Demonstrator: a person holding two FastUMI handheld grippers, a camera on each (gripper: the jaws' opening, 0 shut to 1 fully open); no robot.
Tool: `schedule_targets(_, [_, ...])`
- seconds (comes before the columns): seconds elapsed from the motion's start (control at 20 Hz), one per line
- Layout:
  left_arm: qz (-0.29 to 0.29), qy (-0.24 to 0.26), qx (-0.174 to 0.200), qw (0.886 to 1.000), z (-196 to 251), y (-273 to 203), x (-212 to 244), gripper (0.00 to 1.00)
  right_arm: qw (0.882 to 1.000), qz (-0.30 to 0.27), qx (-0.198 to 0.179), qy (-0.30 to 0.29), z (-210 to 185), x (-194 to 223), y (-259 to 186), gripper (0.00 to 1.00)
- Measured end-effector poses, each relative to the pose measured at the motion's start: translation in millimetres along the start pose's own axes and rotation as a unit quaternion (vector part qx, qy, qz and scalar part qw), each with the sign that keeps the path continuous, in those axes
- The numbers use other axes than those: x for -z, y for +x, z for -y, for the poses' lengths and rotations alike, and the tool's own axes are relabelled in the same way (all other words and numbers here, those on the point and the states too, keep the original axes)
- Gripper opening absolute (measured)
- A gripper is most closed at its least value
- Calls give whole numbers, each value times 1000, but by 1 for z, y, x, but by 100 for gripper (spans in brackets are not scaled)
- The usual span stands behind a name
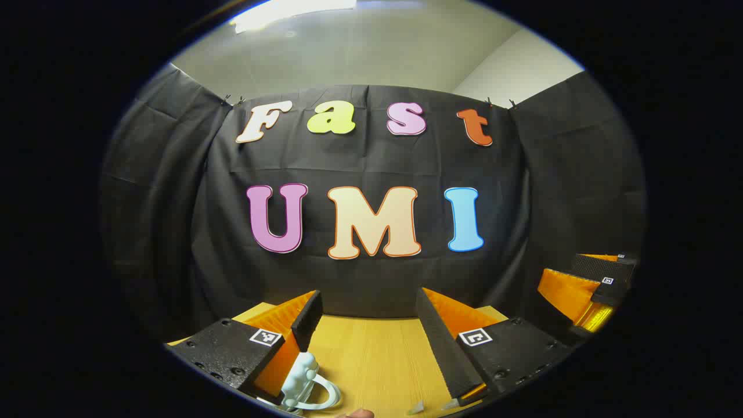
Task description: First open the suitcase, pack the skin care products into it, and then close the suitcase.
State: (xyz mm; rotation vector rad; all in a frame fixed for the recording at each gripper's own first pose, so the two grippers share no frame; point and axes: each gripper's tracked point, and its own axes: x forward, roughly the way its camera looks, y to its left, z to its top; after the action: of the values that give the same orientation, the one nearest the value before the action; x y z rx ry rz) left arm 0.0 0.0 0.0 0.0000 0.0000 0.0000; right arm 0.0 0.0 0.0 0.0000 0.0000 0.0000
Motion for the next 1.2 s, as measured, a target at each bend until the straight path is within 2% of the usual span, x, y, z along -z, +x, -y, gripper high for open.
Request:
schedule_targets(0.45, [0, 4, -2, 1000, -3, 2, 1, 94, 1000, 3, -4, -1, -7, -1, 2, 99])
schedule_targets(1.0, [-23, -13, -12, 1000, -25, 6, 25, 94, 1000, 22, -1, -1, -19, -11, 2, 99])
schedule_targets(1.2, [-36, -5, -12, 999, -31, 10, 34, 95, 1000, 31, -3, -5, -26, -12, -4, 99])
